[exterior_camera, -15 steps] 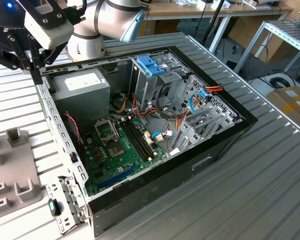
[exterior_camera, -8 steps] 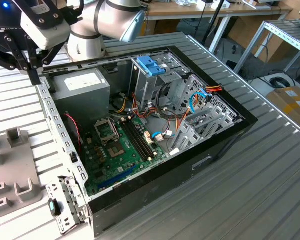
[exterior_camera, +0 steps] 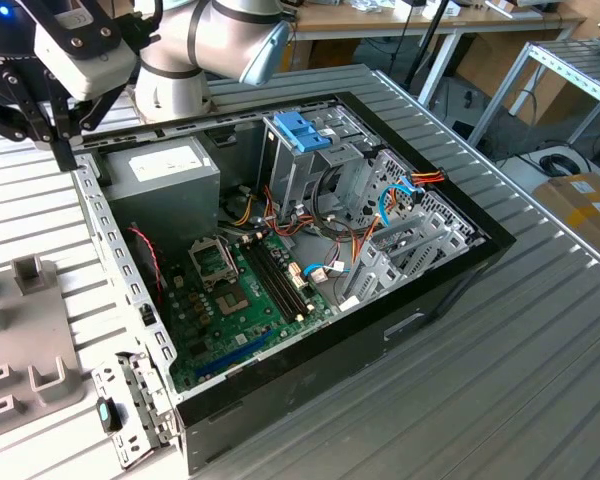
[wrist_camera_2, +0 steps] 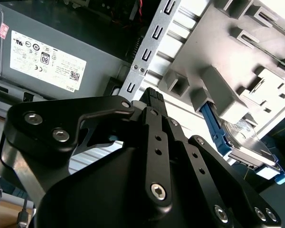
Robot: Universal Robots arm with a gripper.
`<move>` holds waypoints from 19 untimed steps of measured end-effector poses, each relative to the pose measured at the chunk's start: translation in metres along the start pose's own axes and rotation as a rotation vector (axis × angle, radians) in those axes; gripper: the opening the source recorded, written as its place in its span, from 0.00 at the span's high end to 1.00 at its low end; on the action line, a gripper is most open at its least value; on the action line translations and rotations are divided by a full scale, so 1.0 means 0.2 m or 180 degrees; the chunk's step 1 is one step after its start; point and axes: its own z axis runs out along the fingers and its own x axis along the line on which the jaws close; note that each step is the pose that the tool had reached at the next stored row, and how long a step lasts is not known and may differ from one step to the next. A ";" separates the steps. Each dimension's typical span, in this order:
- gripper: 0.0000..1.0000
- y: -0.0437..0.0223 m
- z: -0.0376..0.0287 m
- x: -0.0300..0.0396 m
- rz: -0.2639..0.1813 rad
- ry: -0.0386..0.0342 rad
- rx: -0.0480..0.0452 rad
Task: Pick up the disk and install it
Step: 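Reach for the disk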
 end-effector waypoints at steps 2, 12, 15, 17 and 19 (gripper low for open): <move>0.89 -0.001 0.000 0.011 0.0000 0.0000 0.0000; 0.89 -0.003 -0.001 0.042 0.0000 0.0000 0.0001; 0.89 -0.004 -0.001 0.052 0.0000 0.0000 0.0001; 0.89 -0.004 -0.002 0.056 0.0000 0.0000 0.0001; 0.89 -0.005 -0.002 0.061 0.0000 0.0000 0.0001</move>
